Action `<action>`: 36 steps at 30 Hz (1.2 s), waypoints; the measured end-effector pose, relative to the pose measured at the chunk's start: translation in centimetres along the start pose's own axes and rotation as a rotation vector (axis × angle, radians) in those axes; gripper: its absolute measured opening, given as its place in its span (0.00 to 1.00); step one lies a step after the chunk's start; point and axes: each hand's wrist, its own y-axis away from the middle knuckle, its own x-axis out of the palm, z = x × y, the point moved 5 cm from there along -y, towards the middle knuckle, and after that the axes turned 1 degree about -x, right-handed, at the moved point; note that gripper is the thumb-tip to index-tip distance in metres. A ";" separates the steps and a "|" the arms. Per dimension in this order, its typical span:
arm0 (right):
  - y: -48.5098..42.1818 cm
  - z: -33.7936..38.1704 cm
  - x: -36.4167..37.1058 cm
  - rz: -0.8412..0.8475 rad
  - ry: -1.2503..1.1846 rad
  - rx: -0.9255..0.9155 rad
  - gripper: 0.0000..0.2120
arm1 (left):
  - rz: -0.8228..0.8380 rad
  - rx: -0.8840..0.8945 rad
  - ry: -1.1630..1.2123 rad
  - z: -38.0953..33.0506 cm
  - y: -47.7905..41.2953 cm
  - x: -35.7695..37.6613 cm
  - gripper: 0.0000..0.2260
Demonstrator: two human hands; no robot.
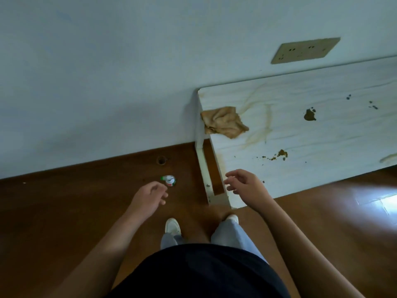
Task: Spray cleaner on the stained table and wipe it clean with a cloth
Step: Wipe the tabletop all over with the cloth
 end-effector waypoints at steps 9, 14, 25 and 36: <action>-12.3 1.2 -8.7 0.040 0.092 -0.141 0.09 | -0.136 -0.047 0.045 -6.6 -4.0 6.4 0.12; -20.7 4.0 -10.0 0.182 0.261 -0.373 0.14 | -0.246 -0.193 0.170 -9.1 -5.2 12.6 0.12; -26.6 3.5 -5.7 0.442 0.720 -0.648 0.28 | -0.310 -0.300 0.175 -10.0 -4.0 20.0 0.11; -24.5 1.5 -7.7 0.205 0.713 -0.891 0.23 | -0.428 -0.223 0.140 -11.3 -5.5 18.8 0.10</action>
